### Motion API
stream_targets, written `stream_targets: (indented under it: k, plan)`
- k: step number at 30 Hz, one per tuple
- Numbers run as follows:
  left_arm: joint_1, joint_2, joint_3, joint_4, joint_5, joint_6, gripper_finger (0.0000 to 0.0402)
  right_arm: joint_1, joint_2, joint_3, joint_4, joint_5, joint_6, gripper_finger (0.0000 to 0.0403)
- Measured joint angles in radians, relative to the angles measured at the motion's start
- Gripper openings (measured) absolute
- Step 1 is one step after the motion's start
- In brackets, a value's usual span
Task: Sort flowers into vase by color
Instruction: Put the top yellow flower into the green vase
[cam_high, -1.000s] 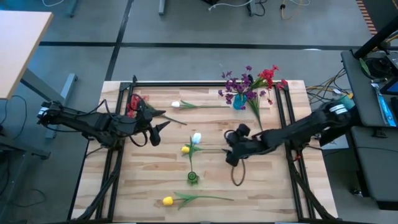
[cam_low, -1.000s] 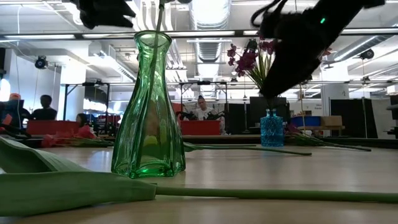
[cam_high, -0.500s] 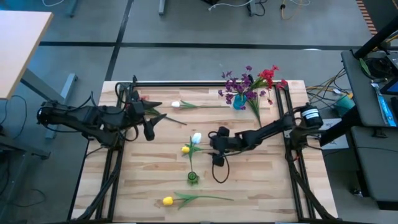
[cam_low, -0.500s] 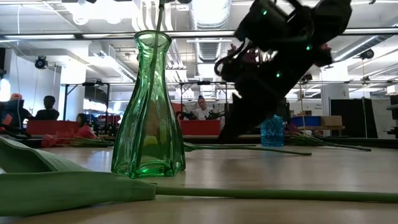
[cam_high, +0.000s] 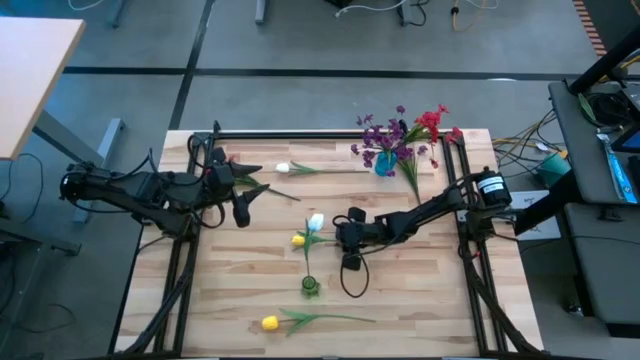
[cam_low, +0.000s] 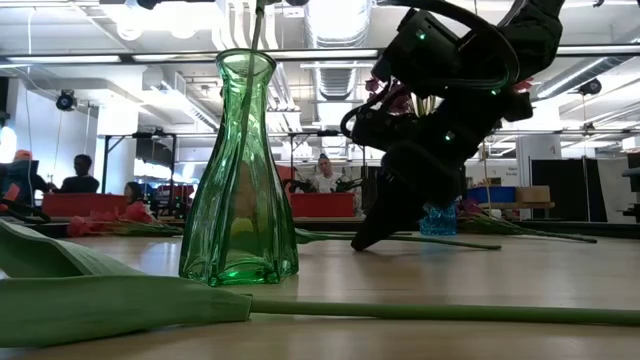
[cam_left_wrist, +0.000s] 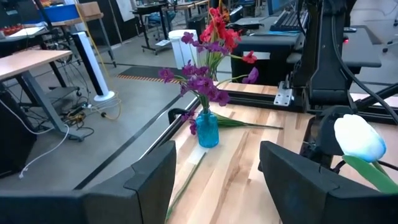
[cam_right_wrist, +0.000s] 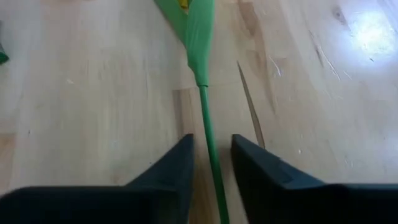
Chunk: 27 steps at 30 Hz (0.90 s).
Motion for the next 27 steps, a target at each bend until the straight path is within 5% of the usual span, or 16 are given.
stream_targets:
  k: [5,13,23,27]
  plan:
    - [0.0,0.0,-0.005,0.001,0.0,-0.001,0.0217,-0.001,0.0,0.0,-0.002,-0.004,-0.003,0.0018]
    - [0.0,-0.011,-0.109,0.18,0.15,0.055,0.0217,-0.025,-0.037,-0.003,0.014,0.005,0.012,0.0013]
    - [-0.022,-0.146,-0.335,0.47,0.186,0.064,0.0217,-0.133,-0.196,-0.003,0.146,0.011,-0.005,0.0012]
    - [-0.044,-0.204,-0.438,0.611,0.264,0.063,0.0217,-0.154,-0.279,-0.003,0.172,0.105,-0.056,0.0012]
